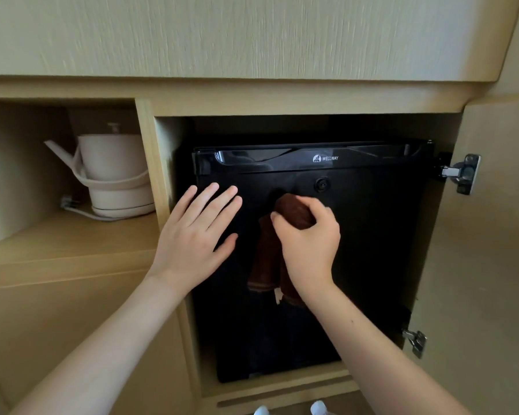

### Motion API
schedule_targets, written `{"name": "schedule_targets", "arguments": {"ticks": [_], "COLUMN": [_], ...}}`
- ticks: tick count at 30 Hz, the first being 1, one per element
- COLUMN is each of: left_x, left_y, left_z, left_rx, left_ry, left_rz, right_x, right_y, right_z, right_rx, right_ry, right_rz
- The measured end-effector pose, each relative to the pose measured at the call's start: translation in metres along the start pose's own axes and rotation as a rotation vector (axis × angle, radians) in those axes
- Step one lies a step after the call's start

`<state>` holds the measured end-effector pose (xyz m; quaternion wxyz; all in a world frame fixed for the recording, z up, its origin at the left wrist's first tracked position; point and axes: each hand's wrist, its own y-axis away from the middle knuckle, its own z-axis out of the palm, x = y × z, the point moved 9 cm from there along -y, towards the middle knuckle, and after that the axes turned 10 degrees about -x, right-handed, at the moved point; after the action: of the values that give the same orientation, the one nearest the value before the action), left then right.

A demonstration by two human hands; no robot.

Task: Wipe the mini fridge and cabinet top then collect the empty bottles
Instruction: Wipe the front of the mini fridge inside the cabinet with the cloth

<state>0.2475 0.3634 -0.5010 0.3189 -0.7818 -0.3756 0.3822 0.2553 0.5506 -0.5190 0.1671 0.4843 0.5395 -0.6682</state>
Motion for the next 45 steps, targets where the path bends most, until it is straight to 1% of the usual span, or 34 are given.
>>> {"name": "schedule_targets", "arguments": {"ticks": [4,6,10,12,14,17,19,21,23,25,29,32,35,37,39,40,43,45], "left_x": [-0.013,-0.013,-0.013,-0.016,-0.019,-0.021,-0.022,-0.023,-0.022,-0.023,-0.022,-0.022,-0.021,-0.021,-0.022,-0.022,-0.026,-0.027], "left_y": [0.003,0.005,0.004,0.004,0.005,0.007,0.007,0.008,0.008,0.009,0.008,0.008,0.007,0.008,0.009,0.008,0.01,0.011], "left_z": [-0.007,-0.006,-0.005,-0.007,-0.01,-0.011,-0.009,-0.007,-0.006,-0.006,-0.007,-0.006,-0.006,-0.006,-0.007,-0.007,-0.012,-0.012], "left_rx": [0.007,0.002,-0.006,-0.007,0.004,0.011,0.005,0.0,0.007,0.018,0.032,0.029,0.022,0.02,0.03,0.039,0.07,0.067], "left_ry": [0.001,0.027,0.042,0.005,-0.018,-0.007,0.019,0.036,0.041,0.04,0.041,0.055,0.062,0.055,0.048,0.048,0.076,0.089], "left_rz": [-0.059,-0.066,-0.057,-0.026,-0.008,-0.001,-0.006,-0.007,0.0,-0.002,-0.016,-0.029,-0.028,-0.025,-0.027,-0.03,-0.062,-0.075], "right_x": [0.016,0.006,-0.035,-0.041,-0.038,-0.032,-0.035,-0.044,-0.051,-0.053,-0.038,-0.041,-0.051,-0.057,-0.06,-0.059,-0.052,-0.051], "right_y": [0.015,0.005,-0.022,-0.028,-0.029,-0.028,-0.025,-0.02,-0.018,-0.025,-0.039,-0.037,-0.03,-0.026,-0.023,-0.024,-0.029,-0.028], "right_z": [0.003,0.001,0.0,-0.002,-0.007,-0.014,-0.007,0.01,0.02,0.008,-0.05,-0.048,-0.014,0.011,0.019,0.015,-0.009,-0.007], "right_rx": [-0.031,-0.015,0.006,0.022,0.061,0.193,0.236,0.202,0.122,0.104,0.276,0.3,0.243,0.16,0.097,0.102,0.203,0.251], "right_ry": [0.058,0.077,0.104,0.133,0.124,0.069,0.094,0.164,0.222,0.244,0.195,0.24,0.31,0.307,0.289,0.283,0.282,0.293], "right_rz": [0.072,0.097,-0.001,-0.021,-0.017,0.021,0.033,-0.023,-0.091,-0.098,0.014,0.039,0.01,-0.063,-0.114,-0.122,-0.09,-0.094]}}
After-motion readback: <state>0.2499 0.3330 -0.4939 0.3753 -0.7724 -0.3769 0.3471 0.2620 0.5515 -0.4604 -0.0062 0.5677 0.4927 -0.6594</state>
